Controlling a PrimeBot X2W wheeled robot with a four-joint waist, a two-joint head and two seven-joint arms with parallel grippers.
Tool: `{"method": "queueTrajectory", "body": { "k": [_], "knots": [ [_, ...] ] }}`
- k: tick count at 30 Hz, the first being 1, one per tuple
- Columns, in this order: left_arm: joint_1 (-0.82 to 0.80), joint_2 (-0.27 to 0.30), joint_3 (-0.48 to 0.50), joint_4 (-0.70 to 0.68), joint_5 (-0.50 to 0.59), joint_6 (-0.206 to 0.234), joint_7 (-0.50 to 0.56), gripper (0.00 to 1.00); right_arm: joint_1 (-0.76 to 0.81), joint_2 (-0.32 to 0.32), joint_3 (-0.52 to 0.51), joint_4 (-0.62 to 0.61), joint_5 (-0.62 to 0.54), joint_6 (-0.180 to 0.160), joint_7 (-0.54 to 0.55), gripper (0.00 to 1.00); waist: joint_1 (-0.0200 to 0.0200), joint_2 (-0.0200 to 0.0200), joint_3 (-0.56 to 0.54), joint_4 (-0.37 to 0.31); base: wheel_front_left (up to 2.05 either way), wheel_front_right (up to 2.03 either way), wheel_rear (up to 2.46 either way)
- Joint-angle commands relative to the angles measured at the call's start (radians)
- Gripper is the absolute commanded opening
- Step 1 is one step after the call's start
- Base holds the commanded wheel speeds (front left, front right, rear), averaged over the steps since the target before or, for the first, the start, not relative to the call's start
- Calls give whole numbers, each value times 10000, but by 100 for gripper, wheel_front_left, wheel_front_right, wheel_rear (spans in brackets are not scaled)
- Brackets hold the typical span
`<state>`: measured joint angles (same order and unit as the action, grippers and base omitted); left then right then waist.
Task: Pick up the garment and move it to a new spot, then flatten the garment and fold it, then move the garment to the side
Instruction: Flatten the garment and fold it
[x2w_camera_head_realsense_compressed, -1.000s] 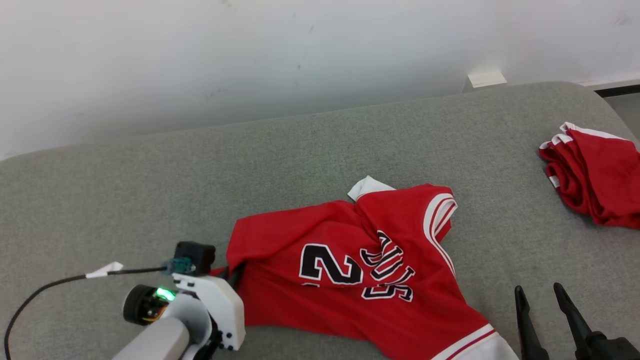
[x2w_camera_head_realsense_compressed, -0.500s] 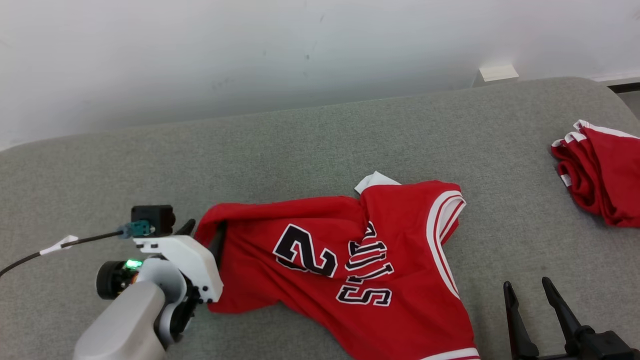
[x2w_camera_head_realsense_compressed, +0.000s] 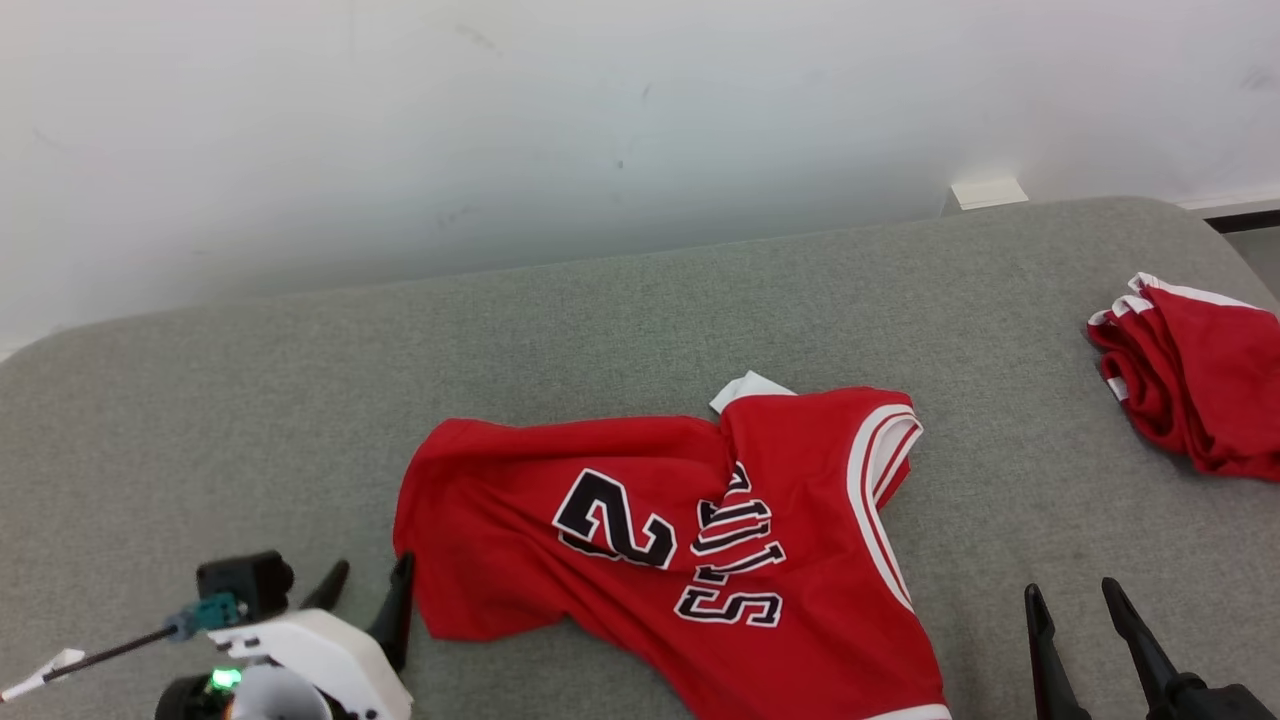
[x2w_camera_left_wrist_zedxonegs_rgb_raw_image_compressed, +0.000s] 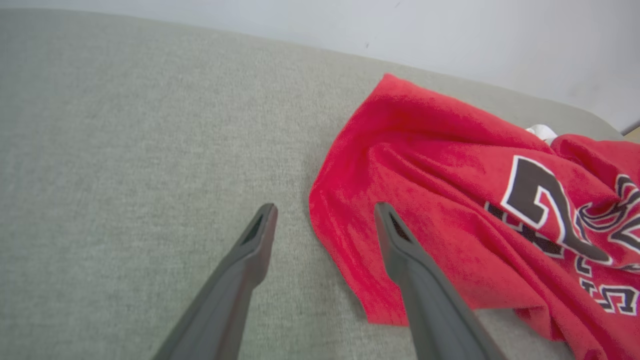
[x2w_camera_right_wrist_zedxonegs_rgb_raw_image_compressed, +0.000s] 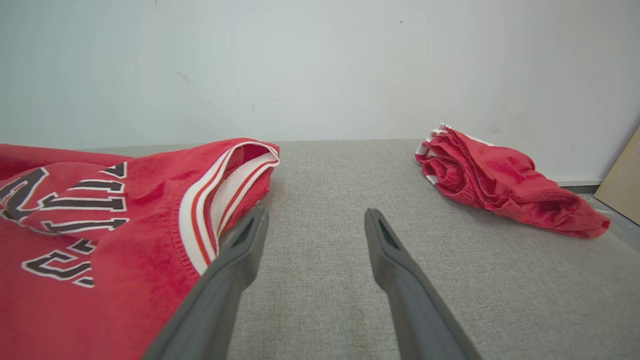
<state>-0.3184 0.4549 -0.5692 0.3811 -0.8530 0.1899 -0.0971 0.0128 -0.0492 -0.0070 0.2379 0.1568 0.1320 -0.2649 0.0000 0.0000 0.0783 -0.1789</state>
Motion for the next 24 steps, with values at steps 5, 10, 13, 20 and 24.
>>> {"method": "queueTrajectory", "body": {
  "k": [5, 10, 13, 20, 24],
  "knots": [
    [995, -62, -203, -717, -476, 103, 470, 100, 2, -30, 62, -42, -112, -25, 8, 100, 0, 0, -23, 34, 0, 0, 0],
    [1141, -270, -348, -668, -768, -4, 749, 100, -54, -30, 68, -64, -215, -25, 9, 100, 0, 0, 89, -29, 0, 0, 0],
    [999, -415, -409, -347, -777, -119, 790, 100, -86, -28, 75, -61, -251, -25, 9, 100, 0, 0, 144, -103, 0, 0, 0],
    [563, -868, -587, 459, -954, -670, 847, 0, -56, -28, 2, -78, -231, -25, 9, 100, 0, 0, 231, -156, 0, 0, 0],
    [260, -918, -568, 768, -901, -938, 633, 0, -15, -30, -25, -53, -142, -25, 9, 100, 0, 0, 227, -37, 0, 0, 0]
  ]
}}
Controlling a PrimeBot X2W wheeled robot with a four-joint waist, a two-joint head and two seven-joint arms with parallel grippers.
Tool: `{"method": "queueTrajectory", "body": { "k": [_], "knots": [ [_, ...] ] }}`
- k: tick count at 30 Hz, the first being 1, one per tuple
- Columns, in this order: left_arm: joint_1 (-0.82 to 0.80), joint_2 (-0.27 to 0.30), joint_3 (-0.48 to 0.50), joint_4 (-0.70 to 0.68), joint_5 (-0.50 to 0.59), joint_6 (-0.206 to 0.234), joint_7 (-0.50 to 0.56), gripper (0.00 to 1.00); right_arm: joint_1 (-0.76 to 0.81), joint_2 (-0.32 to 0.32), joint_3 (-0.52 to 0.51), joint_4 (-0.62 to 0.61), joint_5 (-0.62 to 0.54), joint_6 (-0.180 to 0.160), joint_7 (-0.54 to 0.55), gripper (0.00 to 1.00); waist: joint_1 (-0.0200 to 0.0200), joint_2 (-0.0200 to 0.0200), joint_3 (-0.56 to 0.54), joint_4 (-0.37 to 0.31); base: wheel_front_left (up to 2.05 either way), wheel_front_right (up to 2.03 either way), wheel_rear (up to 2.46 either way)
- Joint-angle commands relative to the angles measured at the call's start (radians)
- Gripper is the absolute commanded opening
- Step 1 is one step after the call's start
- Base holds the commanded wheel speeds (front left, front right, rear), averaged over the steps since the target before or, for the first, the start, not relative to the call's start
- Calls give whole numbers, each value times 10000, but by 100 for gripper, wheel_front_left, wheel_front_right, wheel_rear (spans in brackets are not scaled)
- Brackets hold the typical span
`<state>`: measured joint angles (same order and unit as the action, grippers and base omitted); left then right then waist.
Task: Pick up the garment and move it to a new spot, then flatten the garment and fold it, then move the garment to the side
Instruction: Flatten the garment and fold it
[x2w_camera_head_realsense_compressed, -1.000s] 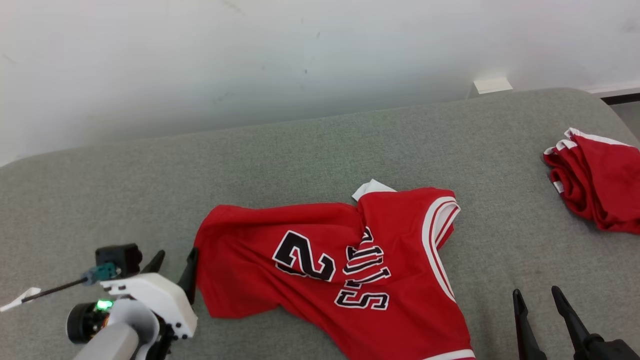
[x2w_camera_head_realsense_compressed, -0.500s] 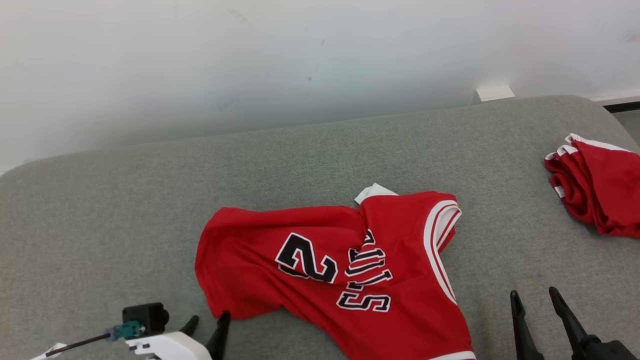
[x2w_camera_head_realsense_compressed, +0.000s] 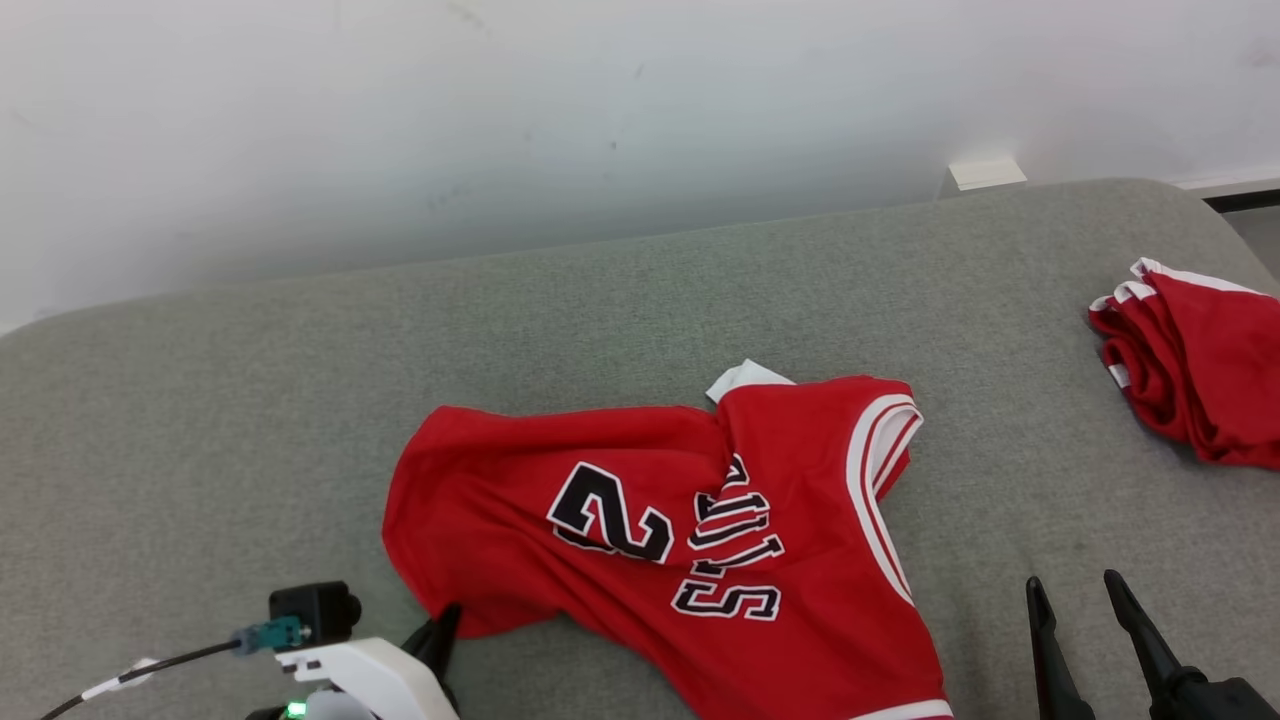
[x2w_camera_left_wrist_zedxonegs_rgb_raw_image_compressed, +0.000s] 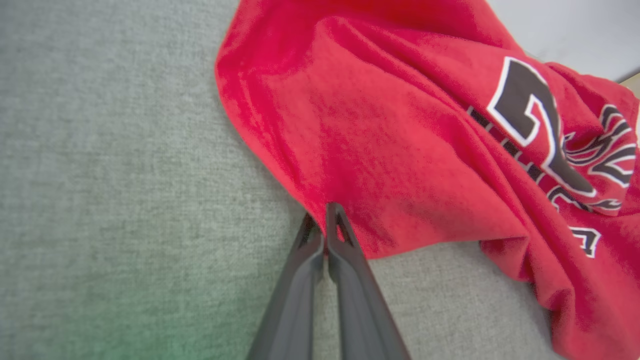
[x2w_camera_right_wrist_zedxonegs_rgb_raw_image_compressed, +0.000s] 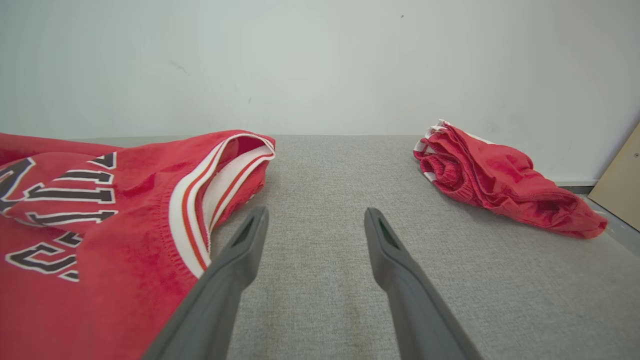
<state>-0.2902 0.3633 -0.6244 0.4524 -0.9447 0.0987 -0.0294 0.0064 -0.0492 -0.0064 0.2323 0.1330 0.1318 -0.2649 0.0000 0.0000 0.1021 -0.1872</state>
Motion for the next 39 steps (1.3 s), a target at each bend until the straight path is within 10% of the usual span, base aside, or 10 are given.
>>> {"method": "queueTrajectory", "body": {
  "k": [1, 20, 39],
  "knots": [
    [-73, 42, 34, -39, 36, -50, -149, 0, 60, -30, -76, -2, 135, -24, 9, 100, 0, 0, -34, 105, 0, 0, 0],
    [2989, 3071, 671, -5565, 277, 2481, 789, 0, 164, -30, -2, -15, 234, -24, 9, 100, 0, 0, -159, 1065, 0, 0, 0],
    [-808, 1669, -607, -3151, 1215, 1296, 1985, 0, -198, -28, 248, 110, 136, -24, 7, 100, 0, 0, 195, 178, 0, 0, 0]
  ]
}}
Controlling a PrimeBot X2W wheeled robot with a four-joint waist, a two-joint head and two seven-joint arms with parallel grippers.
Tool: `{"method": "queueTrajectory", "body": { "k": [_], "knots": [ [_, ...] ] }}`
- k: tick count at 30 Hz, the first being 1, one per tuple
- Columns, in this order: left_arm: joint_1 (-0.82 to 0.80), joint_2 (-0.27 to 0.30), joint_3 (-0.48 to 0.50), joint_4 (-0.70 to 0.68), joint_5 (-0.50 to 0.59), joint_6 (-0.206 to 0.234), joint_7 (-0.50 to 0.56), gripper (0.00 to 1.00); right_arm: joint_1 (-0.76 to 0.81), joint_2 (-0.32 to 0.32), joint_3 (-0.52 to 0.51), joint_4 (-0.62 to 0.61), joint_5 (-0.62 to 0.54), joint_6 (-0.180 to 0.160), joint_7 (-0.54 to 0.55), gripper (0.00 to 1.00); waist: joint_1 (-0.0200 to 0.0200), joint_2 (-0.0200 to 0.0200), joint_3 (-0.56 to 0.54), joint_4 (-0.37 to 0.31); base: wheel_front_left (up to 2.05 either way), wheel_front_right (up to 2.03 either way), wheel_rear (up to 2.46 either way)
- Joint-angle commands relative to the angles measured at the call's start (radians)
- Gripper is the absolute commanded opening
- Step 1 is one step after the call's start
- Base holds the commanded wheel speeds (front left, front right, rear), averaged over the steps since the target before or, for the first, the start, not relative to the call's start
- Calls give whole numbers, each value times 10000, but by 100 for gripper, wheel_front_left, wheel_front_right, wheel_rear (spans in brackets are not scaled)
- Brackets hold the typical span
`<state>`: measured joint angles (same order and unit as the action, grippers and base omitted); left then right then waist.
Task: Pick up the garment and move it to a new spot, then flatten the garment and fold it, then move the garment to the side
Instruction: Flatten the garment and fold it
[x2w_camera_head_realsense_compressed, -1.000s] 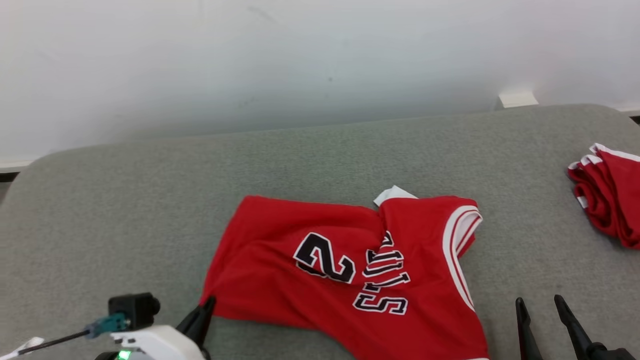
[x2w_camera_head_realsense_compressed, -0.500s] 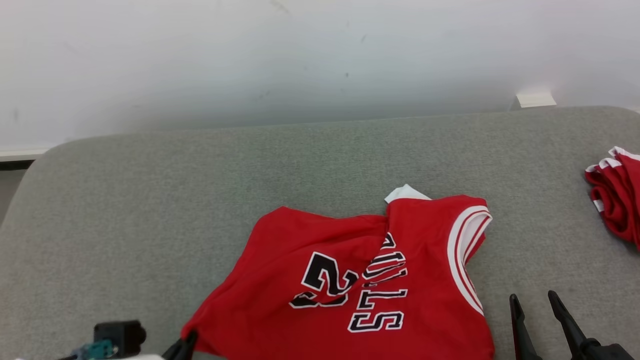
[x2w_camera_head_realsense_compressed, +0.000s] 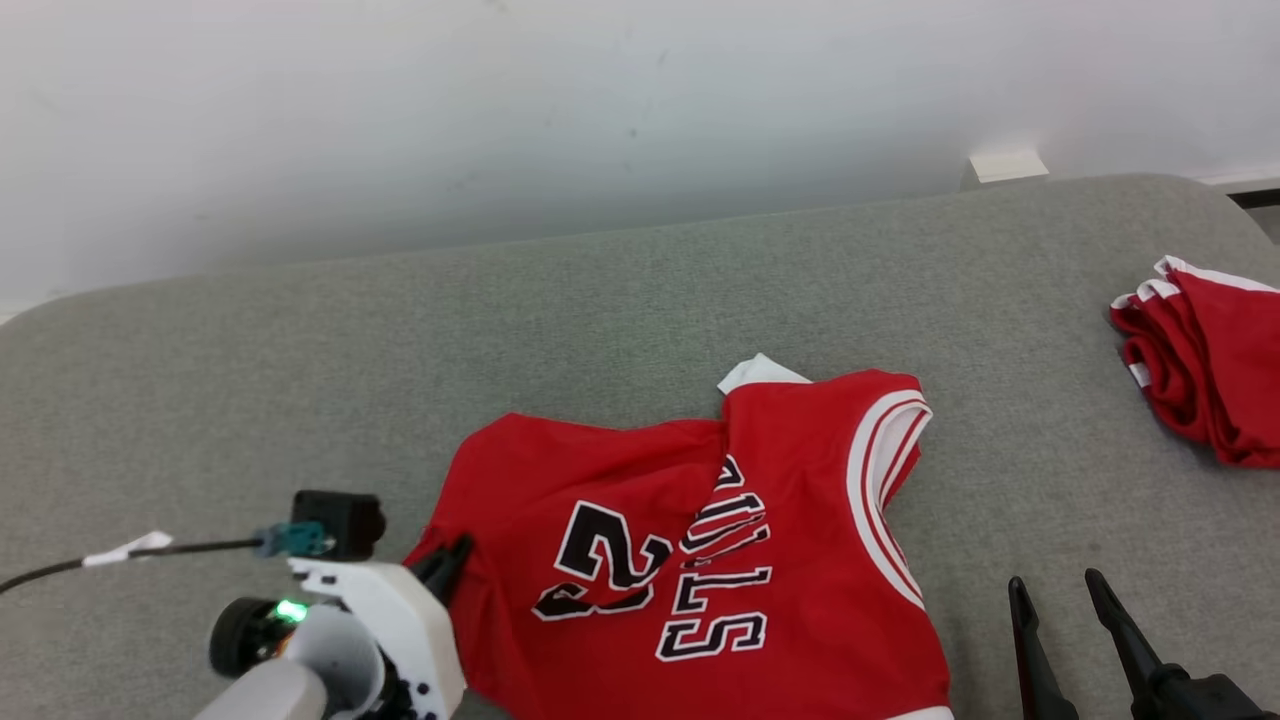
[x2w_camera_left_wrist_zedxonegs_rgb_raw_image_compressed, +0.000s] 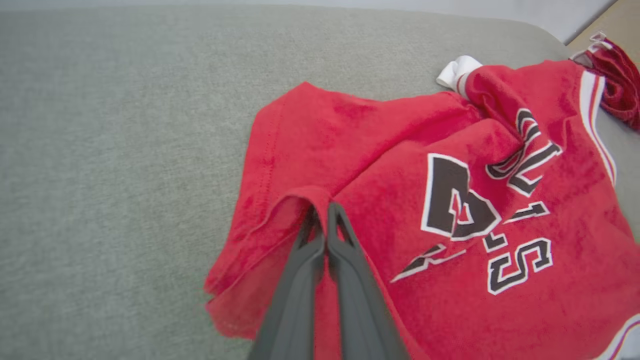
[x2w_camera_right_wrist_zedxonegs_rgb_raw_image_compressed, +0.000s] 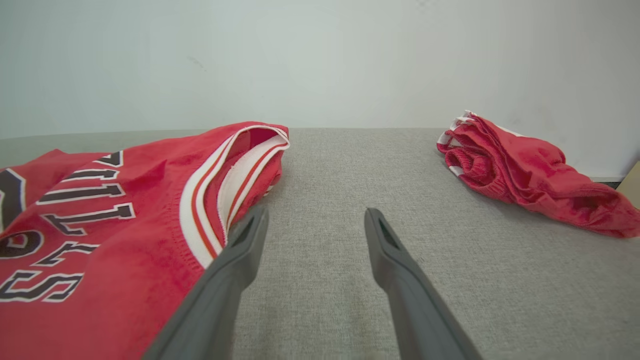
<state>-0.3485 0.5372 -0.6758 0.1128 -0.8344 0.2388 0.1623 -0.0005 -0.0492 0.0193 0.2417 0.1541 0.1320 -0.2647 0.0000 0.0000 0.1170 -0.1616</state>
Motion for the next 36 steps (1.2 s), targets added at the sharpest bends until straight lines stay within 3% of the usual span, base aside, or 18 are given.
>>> {"method": "queueTrajectory", "body": {
  "k": [1, 6, 7, 9, 10, 18, 23, 27, 32, 36],
  "knots": [
    [-402, -170, -183, 541, 132, -210, 136, 0, -147, -28, 19, 30, -87, -26, 7, 100, 0, 0, 54, -138, 0, 0, 0],
    [-950, -581, -476, 1535, 322, -594, 97, 0, -89, -30, -19, 31, -112, -26, 7, 100, 0, 0, 94, -255, 0, 0, 0],
    [-1057, -657, -520, 1739, 379, -644, 8, 11, -72, -28, -36, 38, -118, -26, 7, 100, 0, 0, 94, -265, 0, 0, 0],
    [-1156, -788, -578, 2051, 458, -765, -171, 76, -36, -28, -42, 66, -147, -26, 7, 100, 0, 0, 66, -282, 0, 0, 0],
    [-1150, -819, -559, 2126, 423, -824, -256, 100, -15, -30, -42, 76, -161, -26, 7, 100, 0, 0, 42, -287, 0, 0, 0],
    [-230, 55, -487, 938, 221, -985, -422, 100, 219, -30, -157, 62, -154, -26, 7, 100, 0, 0, -212, -92, 0, 0, 0],
    [596, 919, -165, -473, 204, -388, -433, 100, 231, -30, -158, -6, -60, -26, 7, 100, 0, 0, -217, 81, 0, 0, 0],
    [1047, 1189, 71, -1441, 134, 113, -510, 100, 221, -28, -137, -10, -45, -26, 7, 100, 0, 0, -216, 139, 0, 0, 0],
    [840, 887, -207, -2125, 379, 321, -324, 100, 84, -30, -102, -25, -155, -26, 7, 100, 0, 0, -181, 79, 0, 0, 0],
    [163, 242, -697, -1931, 606, 110, -61, 100, -20, -28, -52, -55, -207, -26, 7, 100, 0, 0, -54, -95, 0, 0, 0]
  ]
}}
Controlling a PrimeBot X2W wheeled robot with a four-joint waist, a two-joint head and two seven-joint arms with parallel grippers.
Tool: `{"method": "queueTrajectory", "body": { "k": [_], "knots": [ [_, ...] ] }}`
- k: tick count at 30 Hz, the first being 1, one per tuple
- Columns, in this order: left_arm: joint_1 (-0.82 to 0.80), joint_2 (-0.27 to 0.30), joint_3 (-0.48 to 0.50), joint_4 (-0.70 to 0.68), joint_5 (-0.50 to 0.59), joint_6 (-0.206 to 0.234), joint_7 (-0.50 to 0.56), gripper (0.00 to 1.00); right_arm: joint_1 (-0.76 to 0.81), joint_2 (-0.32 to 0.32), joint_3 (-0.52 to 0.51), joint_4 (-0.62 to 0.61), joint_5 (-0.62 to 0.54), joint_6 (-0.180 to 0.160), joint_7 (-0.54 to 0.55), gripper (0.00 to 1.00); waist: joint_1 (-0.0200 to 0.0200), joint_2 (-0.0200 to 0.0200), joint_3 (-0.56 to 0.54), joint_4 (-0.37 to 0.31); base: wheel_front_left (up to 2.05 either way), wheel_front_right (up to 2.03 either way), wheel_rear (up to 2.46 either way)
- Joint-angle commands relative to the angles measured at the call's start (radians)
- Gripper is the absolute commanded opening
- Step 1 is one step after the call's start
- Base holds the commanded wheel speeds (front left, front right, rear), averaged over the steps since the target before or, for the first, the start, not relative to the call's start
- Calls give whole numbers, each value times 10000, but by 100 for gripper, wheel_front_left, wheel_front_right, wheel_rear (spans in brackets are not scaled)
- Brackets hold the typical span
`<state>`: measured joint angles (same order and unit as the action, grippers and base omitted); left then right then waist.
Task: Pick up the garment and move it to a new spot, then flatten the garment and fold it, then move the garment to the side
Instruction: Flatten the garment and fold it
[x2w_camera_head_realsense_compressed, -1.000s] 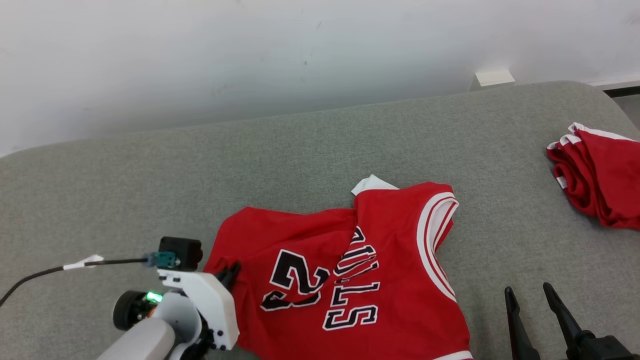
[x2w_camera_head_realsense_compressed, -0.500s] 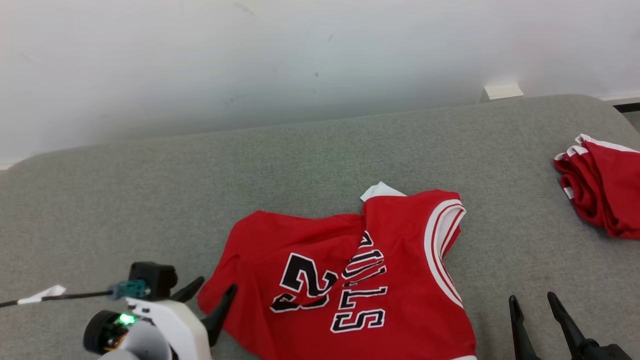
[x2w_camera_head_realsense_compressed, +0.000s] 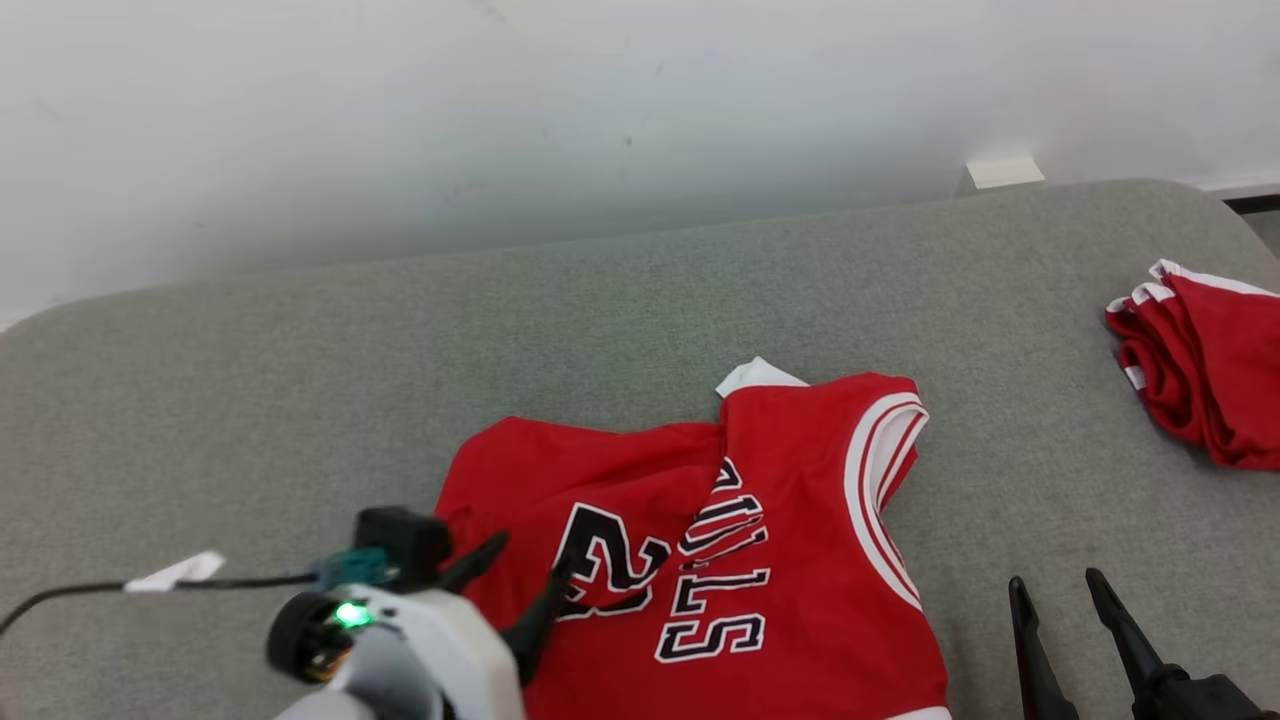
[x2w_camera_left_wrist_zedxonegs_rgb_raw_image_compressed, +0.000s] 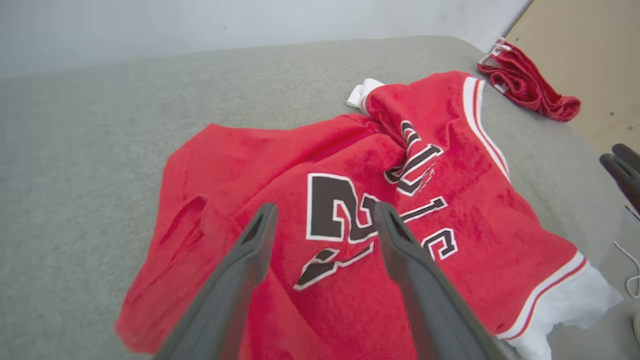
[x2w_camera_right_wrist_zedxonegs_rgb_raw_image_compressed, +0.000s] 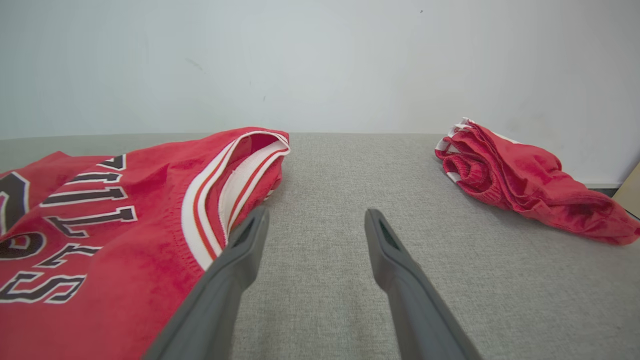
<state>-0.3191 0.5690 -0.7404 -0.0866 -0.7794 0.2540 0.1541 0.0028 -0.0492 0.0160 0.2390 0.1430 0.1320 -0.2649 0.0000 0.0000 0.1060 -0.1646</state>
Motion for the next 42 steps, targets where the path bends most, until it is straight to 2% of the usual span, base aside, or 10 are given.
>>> {"method": "queueTrajectory", "body": {
  "k": [1, 9, 15, 16, 18, 19, 36, 38, 39, 42],
  "knots": [
    [-374, -240, -189, 237, 180, -117, 92, 100, -95, -27, 13, -38, -102, -26, 9, 100, 0, 0, 113, -125, 0, 0, 0],
    [-2154, -2314, -1119, 2660, 416, -1023, 291, 100, -326, -25, 139, -20, 31, -24, 8, 100, 0, 0, 500, -618, 0, 0, 0],
    [-3031, -3283, -1349, 4804, 502, -1402, 117, 100, -498, -28, 240, 28, 103, -26, 9, 100, 0, 0, 712, -970, 0, 0, 0],
    [-3142, -3378, -1359, 5093, 475, -1465, 112, 90, -530, -30, 223, 18, 118, -26, 9, 100, 0, 0, 742, -1006, 0, 0, 0],
    [-3327, -3544, -1317, 5570, 400, -1615, -42, 10, -563, -27, 201, 0, 132, -26, 9, 100, 0, 0, 796, -1048, 0, 0, 0],
    [-3449, -3577, -1333, 5775, 475, -1699, -150, 0, -572, -27, 198, -4, 132, -26, 9, 100, 0, 0, 819, -1063, 0, 0, 0],
    [-6159, -4243, -728, 8673, 1104, -2050, -2342, 0, -926, -28, 534, 176, 114, -26, 8, 100, 0, 0, 1153, -1685, 0, 0, 0],
    [-6105, -4301, -769, 9038, 1022, -2201, -2400, 44, -854, -28, 486, 214, 120, -26, 9, 100, 0, 0, 1153, -1722, 0, 0, 0],
    [-6051, -4297, -796, 9171, 998, -2285, -2455, 100, -813, -28, 448, 225, 119, -26, 9, 100, 0, 0, 1140, -1721, 0, 0, 0],
    [-5861, -4139, -769, 9440, 908, -2435, -2663, 100, -642, -28, 318, 240, 79, -26, 9, 100, 0, 0, 1045, -1651, 0, 0, 0]
  ]
}}
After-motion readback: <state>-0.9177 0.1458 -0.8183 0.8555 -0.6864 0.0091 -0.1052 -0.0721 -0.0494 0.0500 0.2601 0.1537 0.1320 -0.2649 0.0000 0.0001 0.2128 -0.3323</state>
